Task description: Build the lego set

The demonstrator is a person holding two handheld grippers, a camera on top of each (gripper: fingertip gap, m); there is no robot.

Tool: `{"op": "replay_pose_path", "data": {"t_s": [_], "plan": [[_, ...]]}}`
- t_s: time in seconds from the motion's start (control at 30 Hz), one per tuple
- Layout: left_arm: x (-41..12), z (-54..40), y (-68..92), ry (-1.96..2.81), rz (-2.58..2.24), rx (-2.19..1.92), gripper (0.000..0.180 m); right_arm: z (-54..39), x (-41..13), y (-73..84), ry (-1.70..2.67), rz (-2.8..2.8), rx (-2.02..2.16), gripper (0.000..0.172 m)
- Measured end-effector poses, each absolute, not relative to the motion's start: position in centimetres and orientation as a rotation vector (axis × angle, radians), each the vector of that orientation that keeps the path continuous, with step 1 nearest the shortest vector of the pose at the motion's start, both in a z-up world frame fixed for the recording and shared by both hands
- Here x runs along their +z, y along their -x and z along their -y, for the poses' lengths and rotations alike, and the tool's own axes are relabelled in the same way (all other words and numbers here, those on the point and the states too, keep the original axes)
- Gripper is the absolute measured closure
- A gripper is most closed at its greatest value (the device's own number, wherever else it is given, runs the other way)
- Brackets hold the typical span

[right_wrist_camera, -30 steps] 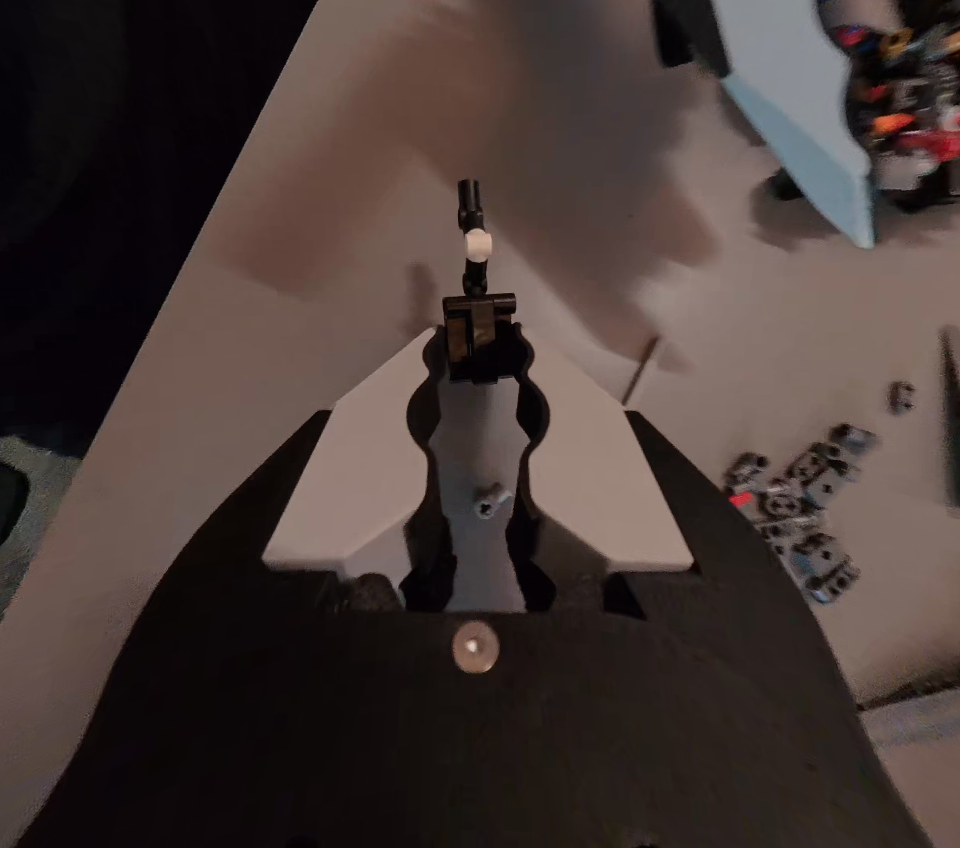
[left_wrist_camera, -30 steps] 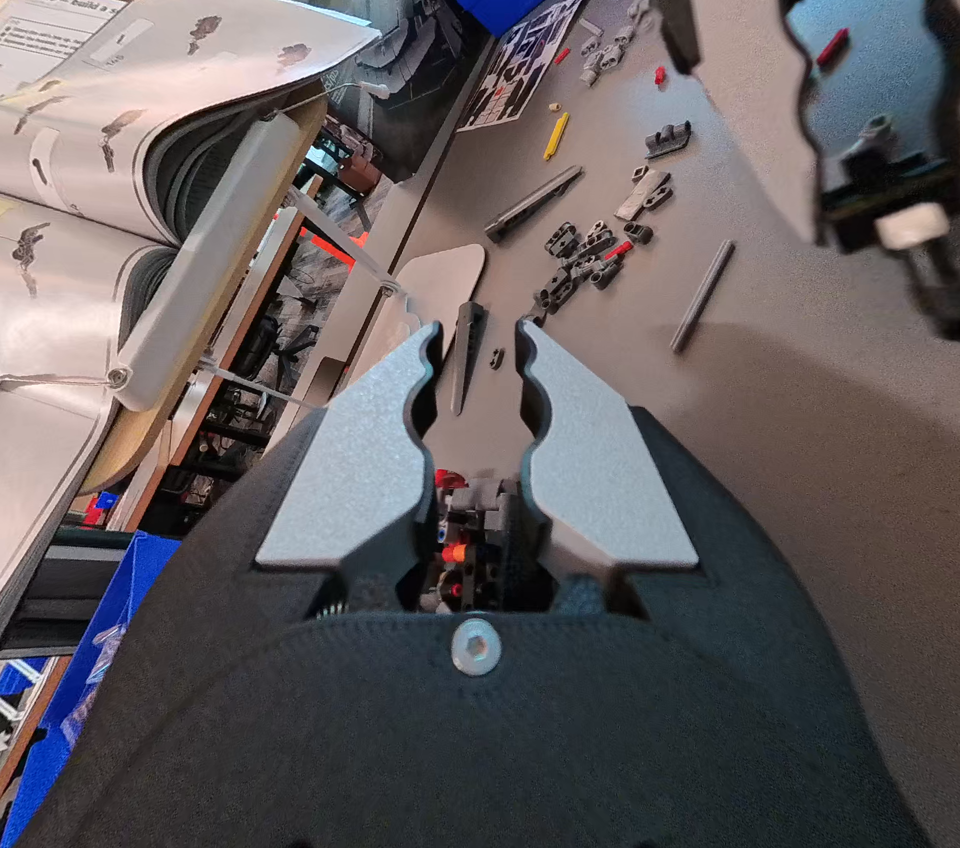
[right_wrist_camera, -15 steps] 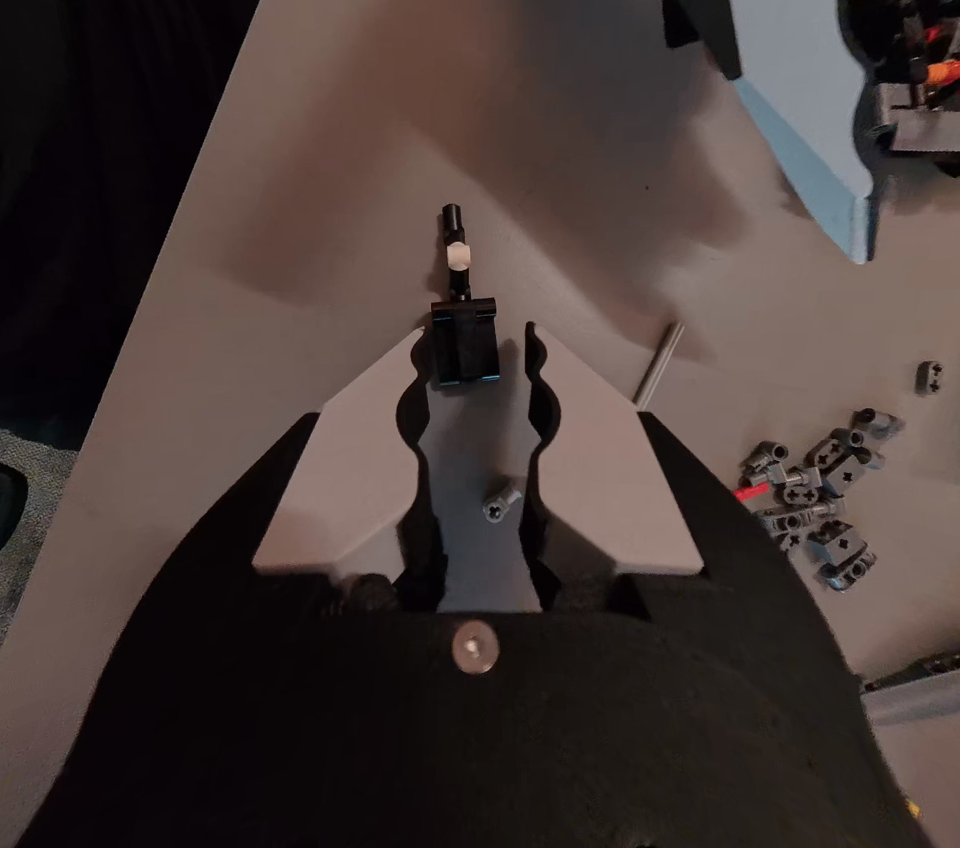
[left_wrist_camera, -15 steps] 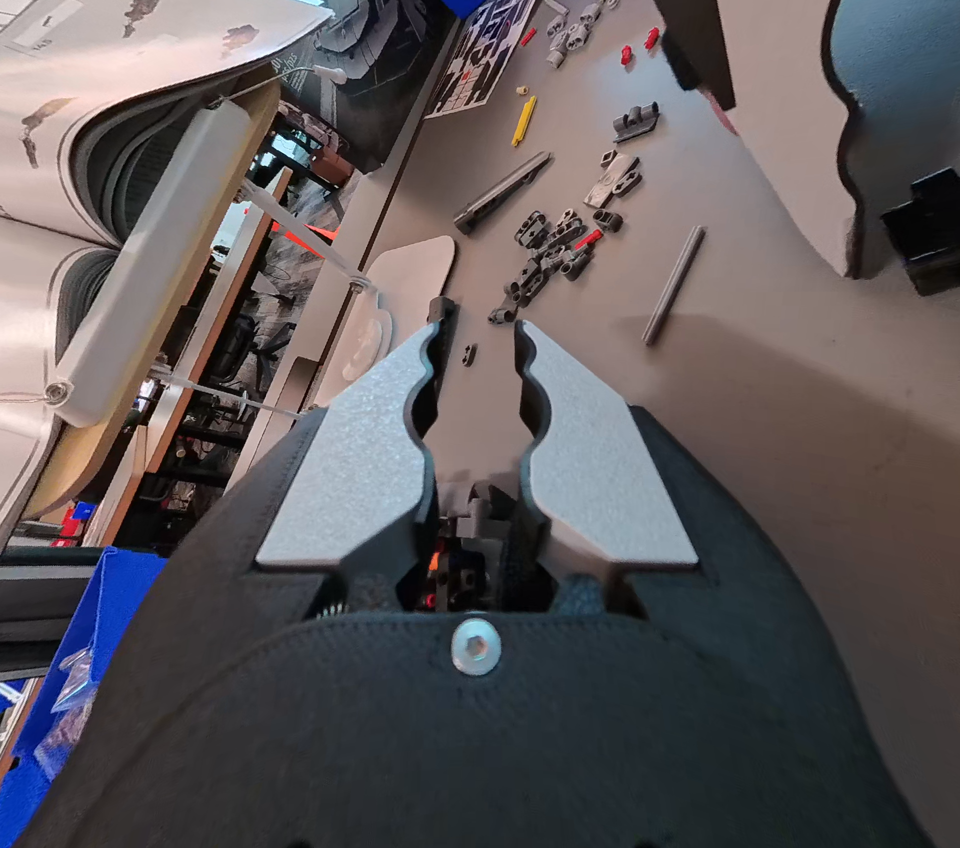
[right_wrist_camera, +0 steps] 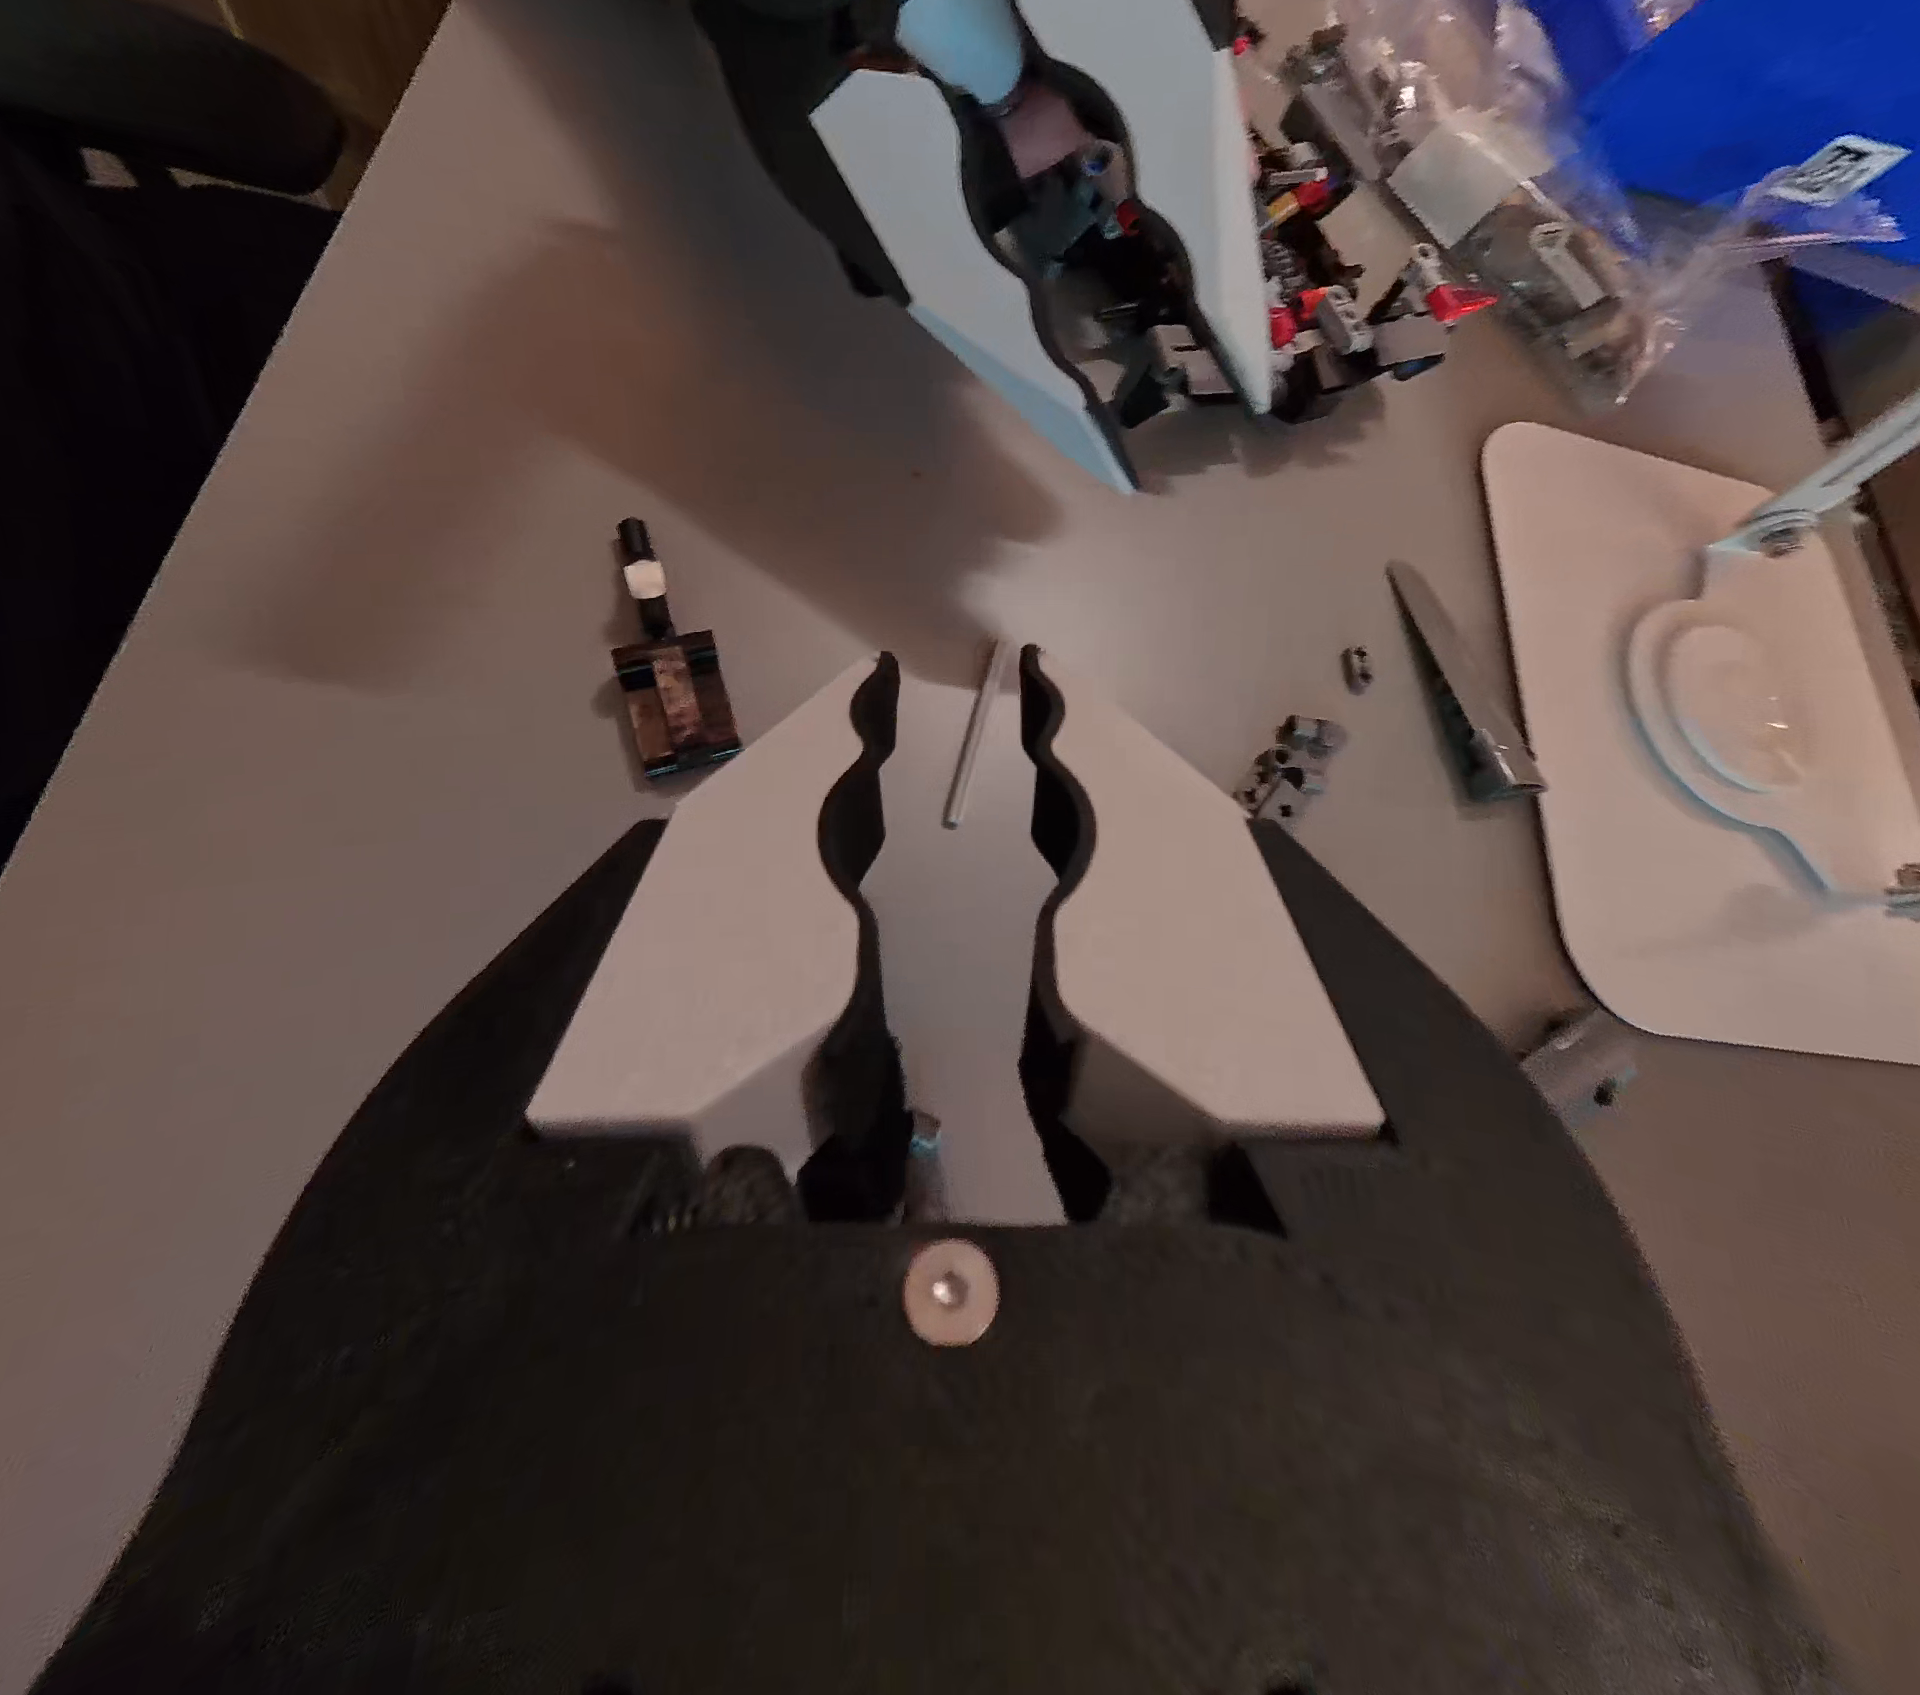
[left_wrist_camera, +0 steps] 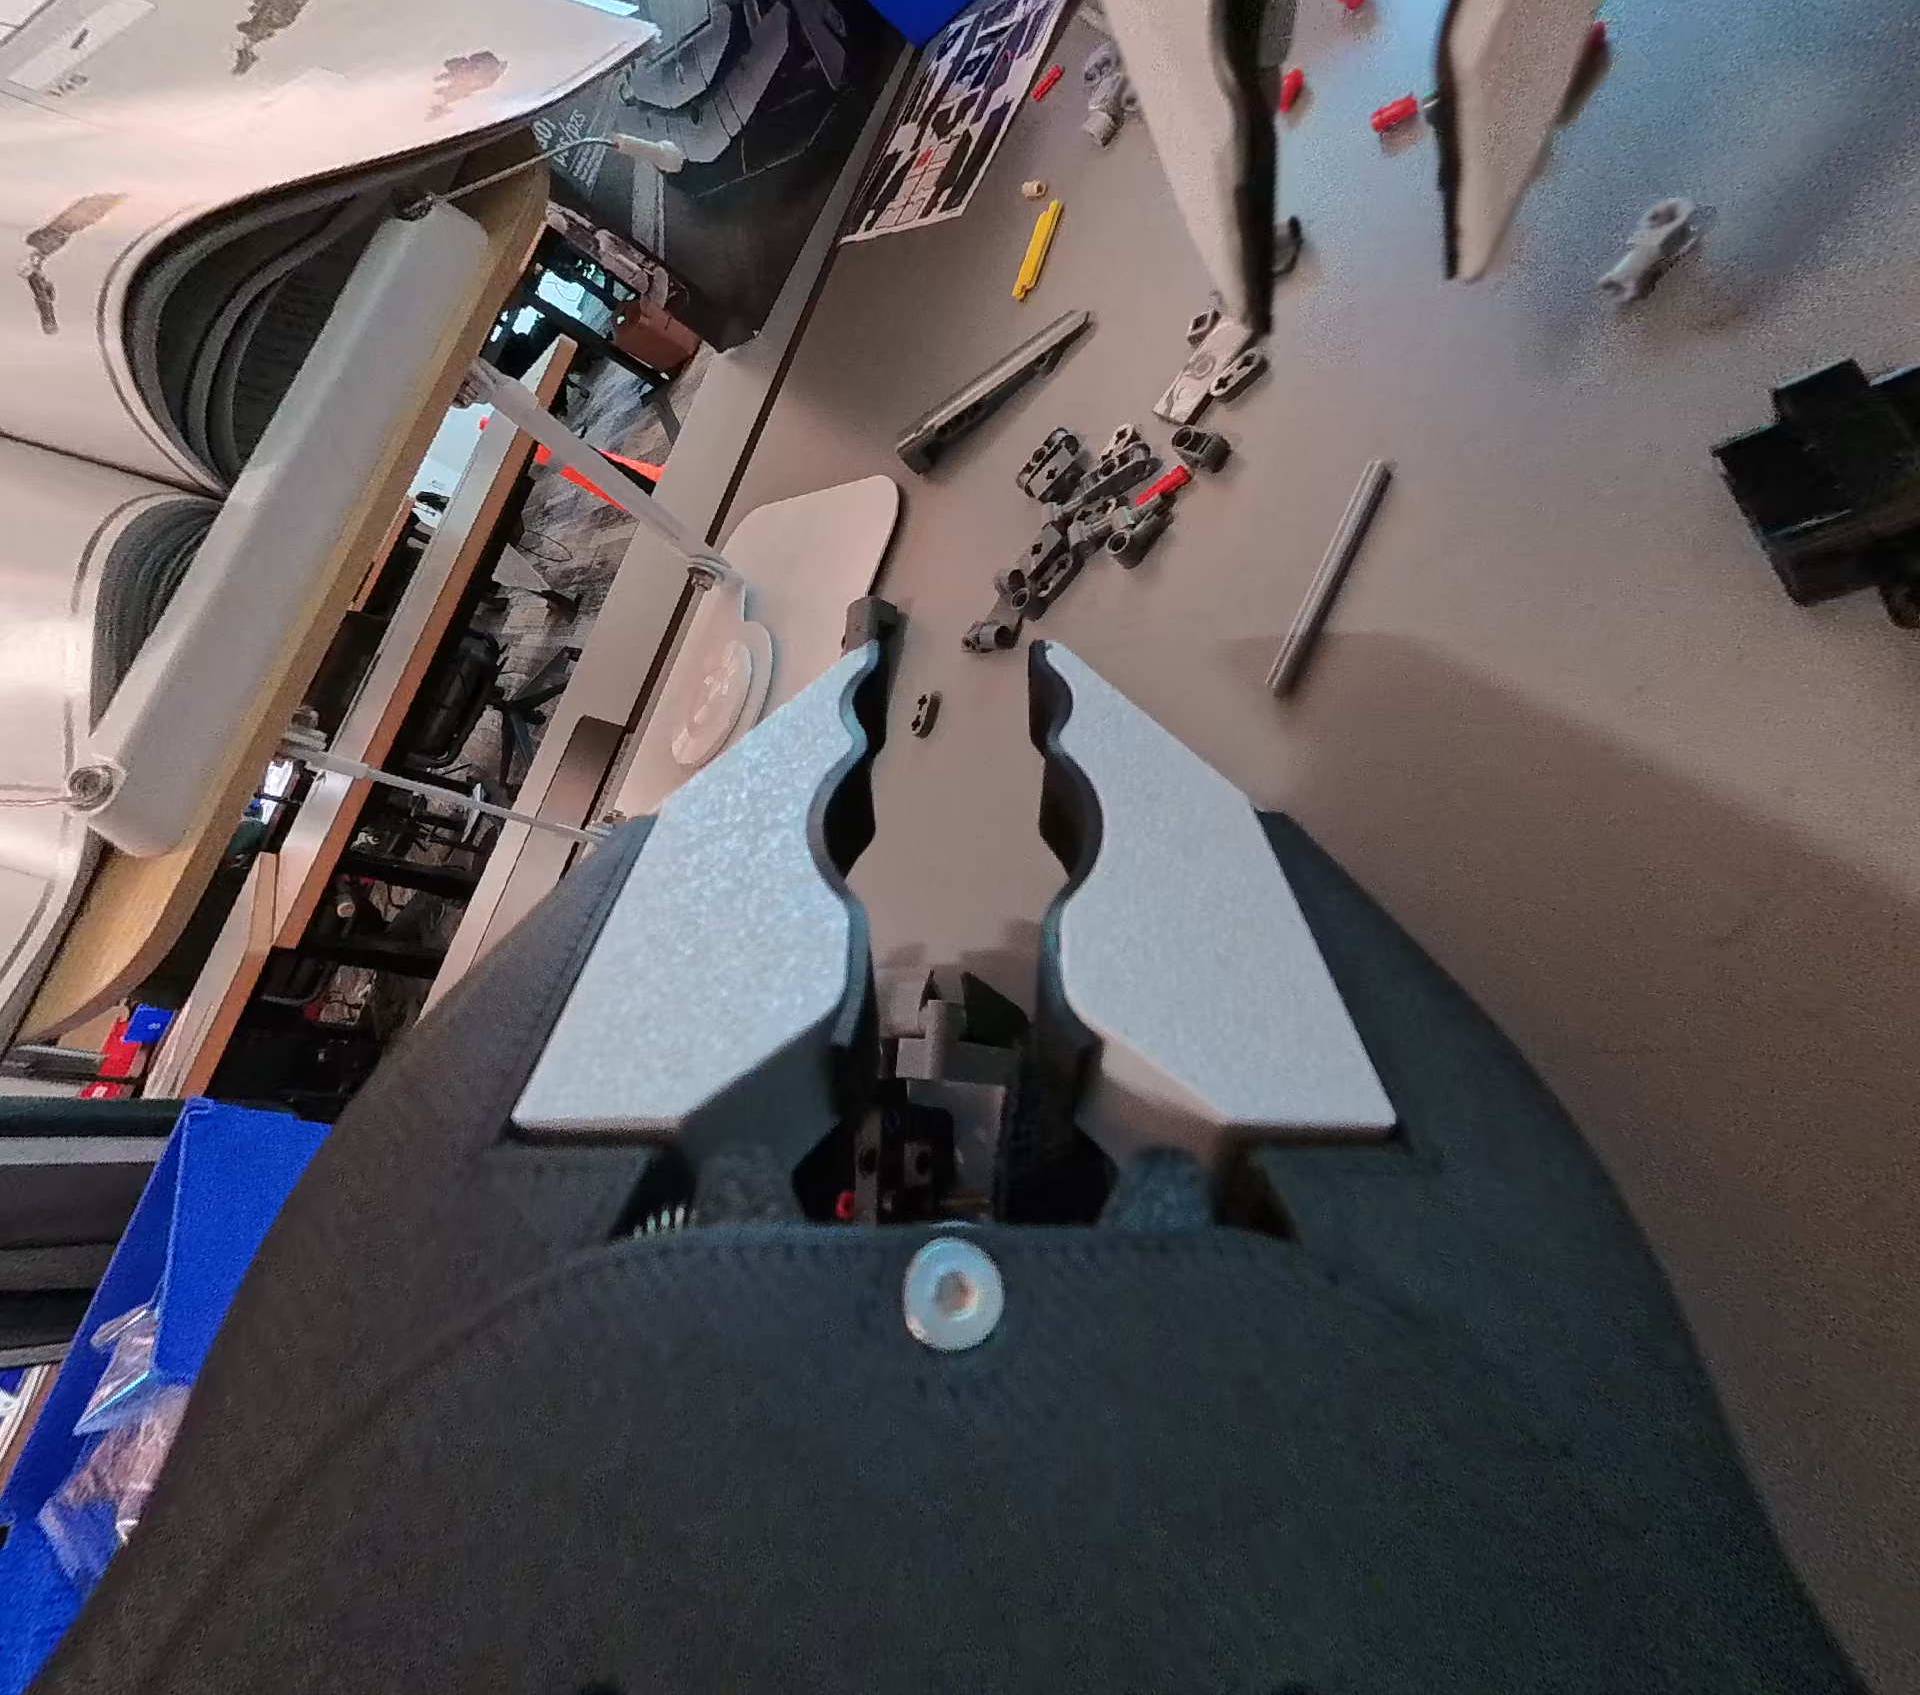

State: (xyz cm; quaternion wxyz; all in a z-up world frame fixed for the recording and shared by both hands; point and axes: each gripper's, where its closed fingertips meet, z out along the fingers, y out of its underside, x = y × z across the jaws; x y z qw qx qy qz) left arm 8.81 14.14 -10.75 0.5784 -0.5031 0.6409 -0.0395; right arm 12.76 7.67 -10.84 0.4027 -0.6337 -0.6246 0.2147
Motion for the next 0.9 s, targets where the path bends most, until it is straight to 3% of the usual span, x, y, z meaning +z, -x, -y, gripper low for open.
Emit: {"op": "replay_pose_path", "data": {"t_s": [0.47,0.9], "plan": [[-7.1,-12.0,-9.0,1.009,-1.468,-0.027,0.158,-11.4,-4.1,-17.8,1.489,1.149,0.360,0.156],[-6.3,-11.5,-10.7,0.910,-1.542,0.075,0.160,-9.5,-5.6,-23.2,1.593,0.966,0.181,0.157]]}}
